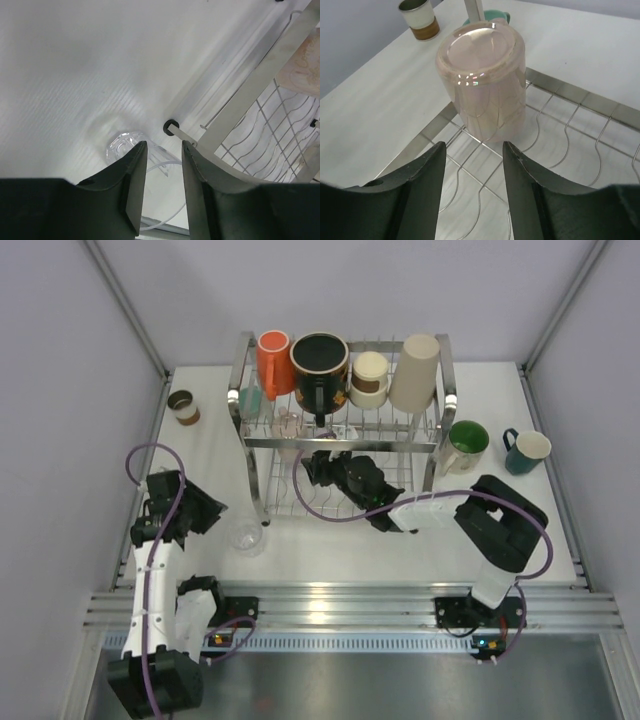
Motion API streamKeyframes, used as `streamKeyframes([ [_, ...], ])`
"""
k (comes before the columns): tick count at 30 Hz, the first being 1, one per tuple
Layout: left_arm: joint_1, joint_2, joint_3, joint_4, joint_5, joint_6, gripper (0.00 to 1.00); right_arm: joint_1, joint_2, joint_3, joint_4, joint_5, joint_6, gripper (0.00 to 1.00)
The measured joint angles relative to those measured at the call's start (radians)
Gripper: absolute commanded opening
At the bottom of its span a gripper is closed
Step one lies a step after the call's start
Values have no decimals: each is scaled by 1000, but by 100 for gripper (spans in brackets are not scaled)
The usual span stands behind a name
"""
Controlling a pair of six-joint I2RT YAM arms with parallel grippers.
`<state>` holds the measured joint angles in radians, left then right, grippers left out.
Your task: Load the cups into the dish rack
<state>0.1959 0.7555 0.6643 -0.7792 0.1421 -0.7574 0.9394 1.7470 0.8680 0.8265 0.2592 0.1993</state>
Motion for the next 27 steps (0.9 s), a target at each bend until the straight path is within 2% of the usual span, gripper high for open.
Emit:
streamKeyframes([
  [7,0,11,-31,-11,45,1,46,6,-64,-50,-75,-39,42,48],
  [16,-7,28,-74,-29,77,2,46,27,-115,-77,-144,-79,104,47],
  [22,-14,28,-74,-31,79,8,52,34,-120,-83,-169,-93,121,46],
  [27,-15,35,-41,-46,64,18,61,50,-131,-50,-300,-118,149,46],
])
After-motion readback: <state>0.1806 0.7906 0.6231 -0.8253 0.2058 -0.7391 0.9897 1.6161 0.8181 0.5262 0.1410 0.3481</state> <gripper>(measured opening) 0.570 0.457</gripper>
